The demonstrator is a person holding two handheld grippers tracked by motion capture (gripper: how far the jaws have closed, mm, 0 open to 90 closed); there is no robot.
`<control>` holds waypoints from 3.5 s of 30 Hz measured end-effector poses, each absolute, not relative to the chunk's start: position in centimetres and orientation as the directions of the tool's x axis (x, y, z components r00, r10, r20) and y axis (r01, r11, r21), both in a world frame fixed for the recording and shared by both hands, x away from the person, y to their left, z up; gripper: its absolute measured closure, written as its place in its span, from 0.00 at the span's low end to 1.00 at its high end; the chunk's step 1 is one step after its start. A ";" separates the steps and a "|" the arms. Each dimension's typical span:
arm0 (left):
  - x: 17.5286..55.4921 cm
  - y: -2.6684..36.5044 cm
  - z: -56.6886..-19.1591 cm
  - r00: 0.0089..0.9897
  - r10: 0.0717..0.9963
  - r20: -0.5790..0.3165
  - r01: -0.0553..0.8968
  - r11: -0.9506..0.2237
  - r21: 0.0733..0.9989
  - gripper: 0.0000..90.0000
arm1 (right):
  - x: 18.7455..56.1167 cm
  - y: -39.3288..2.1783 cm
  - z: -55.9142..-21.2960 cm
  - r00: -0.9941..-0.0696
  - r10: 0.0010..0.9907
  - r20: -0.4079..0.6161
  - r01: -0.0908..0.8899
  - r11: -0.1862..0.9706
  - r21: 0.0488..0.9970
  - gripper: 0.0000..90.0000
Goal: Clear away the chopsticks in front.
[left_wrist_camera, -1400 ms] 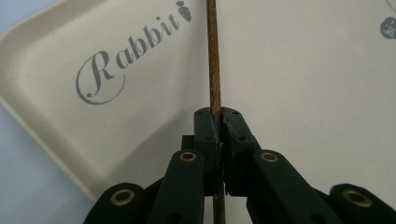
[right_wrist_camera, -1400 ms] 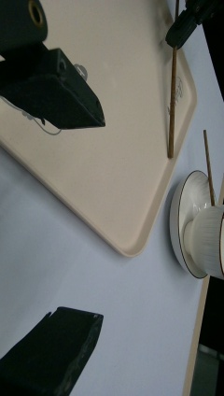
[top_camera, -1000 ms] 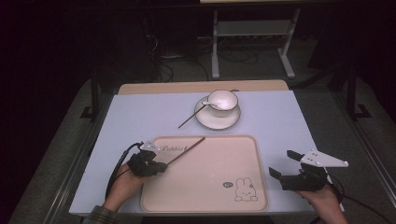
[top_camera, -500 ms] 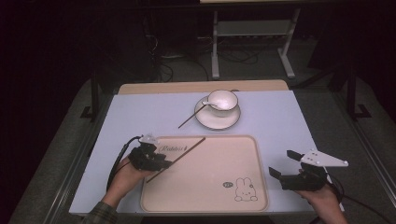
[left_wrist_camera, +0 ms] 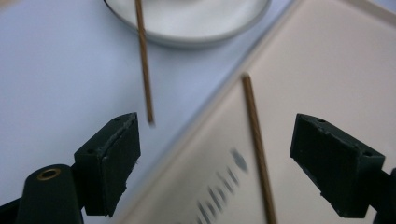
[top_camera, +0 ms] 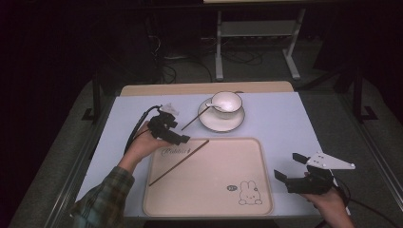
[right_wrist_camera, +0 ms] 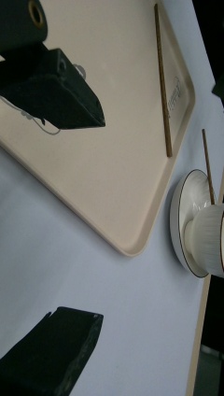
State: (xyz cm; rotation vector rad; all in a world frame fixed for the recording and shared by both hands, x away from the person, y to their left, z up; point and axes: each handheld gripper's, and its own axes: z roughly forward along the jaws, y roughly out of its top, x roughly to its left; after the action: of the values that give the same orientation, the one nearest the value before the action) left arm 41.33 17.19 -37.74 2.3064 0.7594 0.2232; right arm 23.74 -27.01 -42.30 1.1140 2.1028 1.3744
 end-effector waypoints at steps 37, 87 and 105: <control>52.0 10.3 -42.5 0.757 0.654 -0.013 0.478 -0.539 0.694 0.91 | 23.7 -27.3 -42.3 -0.612 0.782 0.116 0.406 0.184 0.895 0.06; 35.1 20.6 -39.4 0.691 0.710 -0.138 0.579 -0.429 0.693 0.94 | 23.6 -26.8 -42.2 -0.618 0.779 0.102 0.397 0.198 0.896 0.06; 31.1 17.4 -42.9 0.735 0.671 -0.101 0.573 -0.535 0.620 0.94 | 23.5 -26.7 -42.2 -0.624 0.775 0.101 0.398 0.204 0.894 0.06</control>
State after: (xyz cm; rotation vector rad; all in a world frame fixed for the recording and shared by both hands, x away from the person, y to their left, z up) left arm 31.11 17.35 -42.90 2.2894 0.9344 0.1964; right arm 23.53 -26.70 -42.22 1.0958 2.1149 1.3938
